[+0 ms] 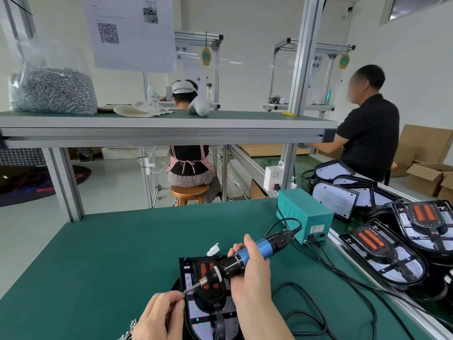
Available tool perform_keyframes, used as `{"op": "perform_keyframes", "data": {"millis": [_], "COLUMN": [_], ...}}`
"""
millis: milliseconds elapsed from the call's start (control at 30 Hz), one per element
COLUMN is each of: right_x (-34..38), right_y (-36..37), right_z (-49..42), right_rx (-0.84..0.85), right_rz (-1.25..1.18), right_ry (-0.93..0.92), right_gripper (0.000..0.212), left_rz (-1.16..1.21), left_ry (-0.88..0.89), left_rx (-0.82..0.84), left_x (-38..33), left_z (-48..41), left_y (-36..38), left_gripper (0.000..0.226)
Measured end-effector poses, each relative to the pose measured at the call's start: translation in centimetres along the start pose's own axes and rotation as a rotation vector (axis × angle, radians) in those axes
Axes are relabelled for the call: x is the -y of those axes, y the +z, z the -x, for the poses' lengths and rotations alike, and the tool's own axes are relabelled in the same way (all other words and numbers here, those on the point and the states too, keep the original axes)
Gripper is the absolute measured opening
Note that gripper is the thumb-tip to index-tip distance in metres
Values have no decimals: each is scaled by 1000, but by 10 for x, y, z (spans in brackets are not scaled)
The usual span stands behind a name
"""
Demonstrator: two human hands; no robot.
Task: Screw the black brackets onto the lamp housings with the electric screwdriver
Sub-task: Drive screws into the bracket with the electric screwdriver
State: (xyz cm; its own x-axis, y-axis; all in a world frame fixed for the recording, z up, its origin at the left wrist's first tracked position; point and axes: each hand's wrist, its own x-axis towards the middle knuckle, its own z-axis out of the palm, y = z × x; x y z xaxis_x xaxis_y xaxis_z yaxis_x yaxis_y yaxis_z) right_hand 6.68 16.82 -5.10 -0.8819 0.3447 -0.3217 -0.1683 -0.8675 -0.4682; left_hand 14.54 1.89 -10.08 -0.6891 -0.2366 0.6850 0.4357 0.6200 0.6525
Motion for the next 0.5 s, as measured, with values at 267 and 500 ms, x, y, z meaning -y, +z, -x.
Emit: {"op": "perform_keyframes", "data": {"millis": [267,500], "right_x": [-2,-2], "right_y": [-3,-8], "right_z": [3,4], "right_rx": [-1,-3], "right_rz": [29,69], "right_ry": [-4,0], "right_gripper": [33,33], "left_rz": [3,-2], "left_ry": [-2,3], "left_rx": [-3,-5], "left_x": [2,10], "left_z": [0,1], "left_y": [1,3], "left_gripper": [12,11]}}
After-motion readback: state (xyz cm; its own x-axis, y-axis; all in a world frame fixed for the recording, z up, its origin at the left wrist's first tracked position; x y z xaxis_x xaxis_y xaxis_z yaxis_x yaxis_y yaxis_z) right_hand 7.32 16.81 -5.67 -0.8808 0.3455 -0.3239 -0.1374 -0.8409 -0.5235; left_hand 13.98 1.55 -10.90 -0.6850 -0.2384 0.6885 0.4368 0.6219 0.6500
